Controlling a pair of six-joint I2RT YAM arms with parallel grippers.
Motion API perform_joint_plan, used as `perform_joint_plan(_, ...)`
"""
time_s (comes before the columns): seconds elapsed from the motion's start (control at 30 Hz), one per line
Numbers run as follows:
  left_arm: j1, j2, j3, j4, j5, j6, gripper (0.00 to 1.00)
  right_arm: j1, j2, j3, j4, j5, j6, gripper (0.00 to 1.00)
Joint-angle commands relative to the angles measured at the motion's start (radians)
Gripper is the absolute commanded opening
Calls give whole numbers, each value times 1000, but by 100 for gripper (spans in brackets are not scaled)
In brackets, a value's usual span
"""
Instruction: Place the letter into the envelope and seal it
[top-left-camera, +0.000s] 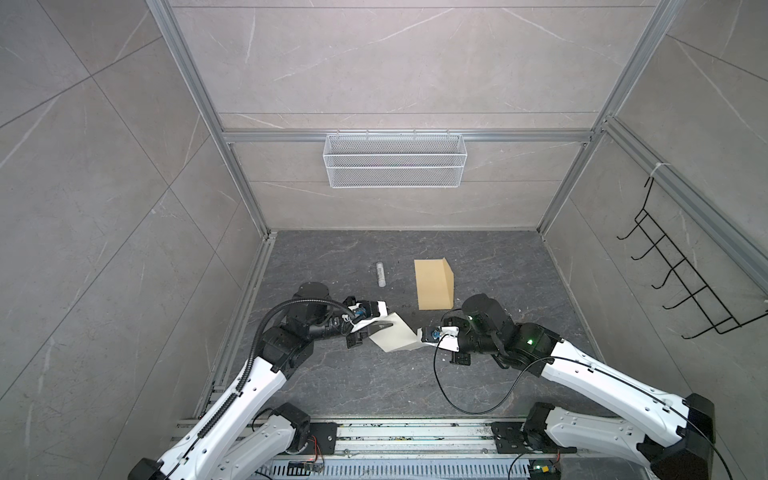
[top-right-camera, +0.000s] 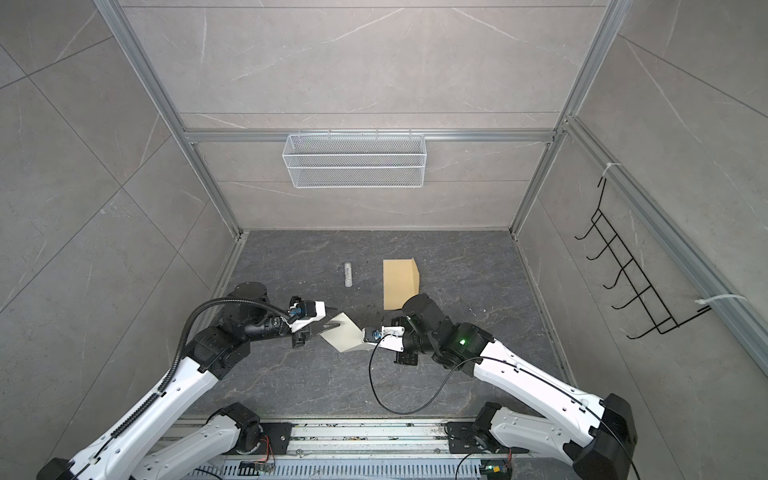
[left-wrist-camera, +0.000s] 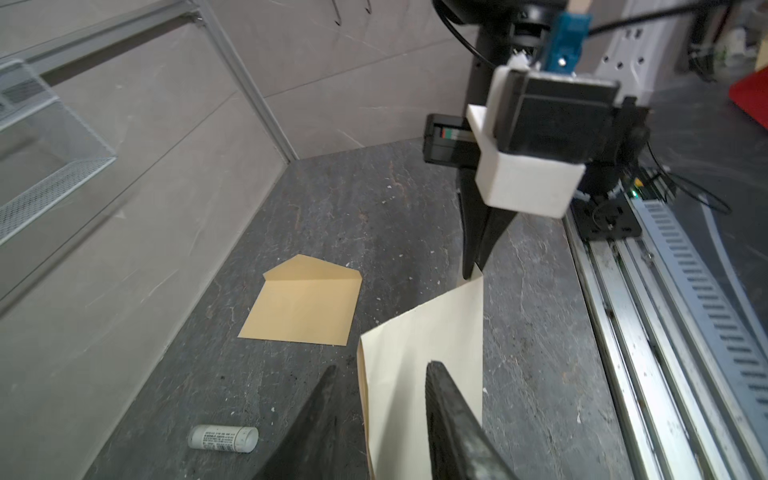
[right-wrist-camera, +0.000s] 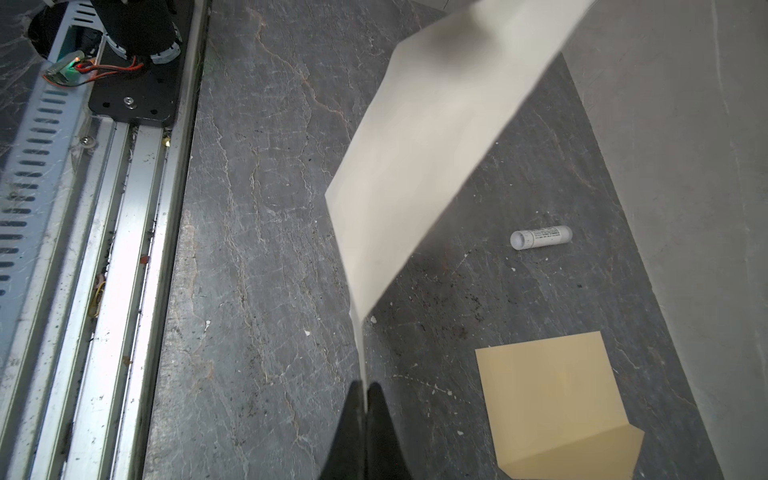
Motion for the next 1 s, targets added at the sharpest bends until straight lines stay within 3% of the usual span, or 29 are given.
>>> perform_joint_plan(0.0, -1, -109, -15, 95, -103, -60, 53, 1, -22, -7, 42, -32, 19, 0)
perform_joint_plan(0.07, -2, -172, -40, 126, -104, -71, 60, 1, -20, -10, 59, -39, 22, 0)
perform_joint_plan(0.27, -2, -184, -62, 119, -29, -85, 61, 1, -3, -16, 95, -41, 26, 0)
perform_joint_plan(0.6, -49, 6, -41, 143, 25, -94, 47, 2, 10, -16, 111, -38, 27, 0)
perform_joint_plan(0.97, -153, 118, -54, 171, -10, -25, 44, 3, 17, -19, 127, -41, 32, 0)
